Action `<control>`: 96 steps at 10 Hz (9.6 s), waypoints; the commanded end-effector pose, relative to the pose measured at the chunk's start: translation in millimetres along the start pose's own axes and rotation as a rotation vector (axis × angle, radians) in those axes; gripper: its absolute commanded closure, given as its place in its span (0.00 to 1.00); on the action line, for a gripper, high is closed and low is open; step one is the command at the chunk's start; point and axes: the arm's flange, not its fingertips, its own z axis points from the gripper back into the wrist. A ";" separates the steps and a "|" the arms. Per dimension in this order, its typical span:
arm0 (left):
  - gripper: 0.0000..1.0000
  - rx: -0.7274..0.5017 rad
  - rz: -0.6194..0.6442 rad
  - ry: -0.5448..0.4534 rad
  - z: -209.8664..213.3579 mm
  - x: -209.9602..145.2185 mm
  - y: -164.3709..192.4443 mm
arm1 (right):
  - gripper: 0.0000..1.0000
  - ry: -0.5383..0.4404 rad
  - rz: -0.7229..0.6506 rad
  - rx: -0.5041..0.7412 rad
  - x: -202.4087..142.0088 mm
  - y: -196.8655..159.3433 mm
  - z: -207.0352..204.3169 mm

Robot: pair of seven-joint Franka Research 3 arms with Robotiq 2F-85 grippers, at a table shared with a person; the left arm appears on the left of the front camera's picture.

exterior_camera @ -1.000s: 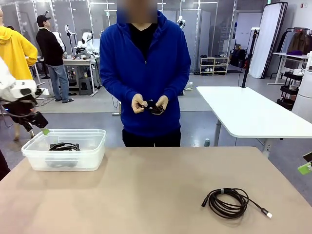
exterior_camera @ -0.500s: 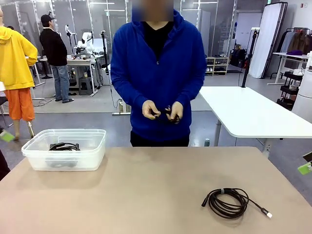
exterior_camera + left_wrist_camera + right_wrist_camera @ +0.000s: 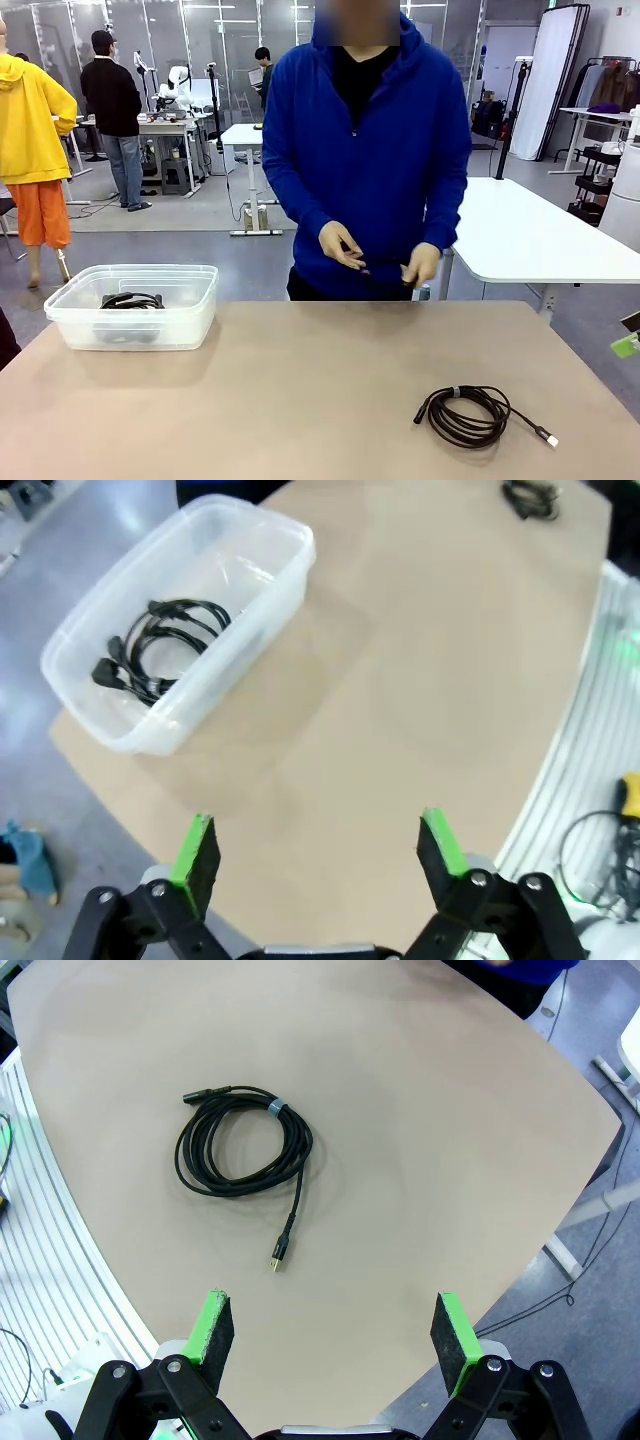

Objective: Organize and store the cables.
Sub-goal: Place the USB Extension Cable into the Organizing box.

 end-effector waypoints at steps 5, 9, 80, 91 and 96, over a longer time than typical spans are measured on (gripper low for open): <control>0.00 -0.003 0.006 -0.005 0.5 -3.8 0.1 | 0.00 -0.015 0.003 0.006 0.2 -0.7 1.0; 0.00 -0.003 0.006 -0.005 0.5 -3.8 0.1 | 0.00 -0.015 0.003 0.006 0.2 -0.7 1.0; 0.00 -0.003 0.006 -0.005 0.5 -3.8 0.1 | 1.00 0.548 0.632 0.199 301.6 279.1 -393.4; 0.00 -0.003 0.006 -0.005 0.5 -3.8 0.1 | 0.04 0.563 0.601 0.139 293.8 274.9 -377.7; 0.00 -0.039 -0.215 0.024 -20.0 39.4 -27.9 | 0.00 0.461 0.483 0.071 293.2 249.0 -287.5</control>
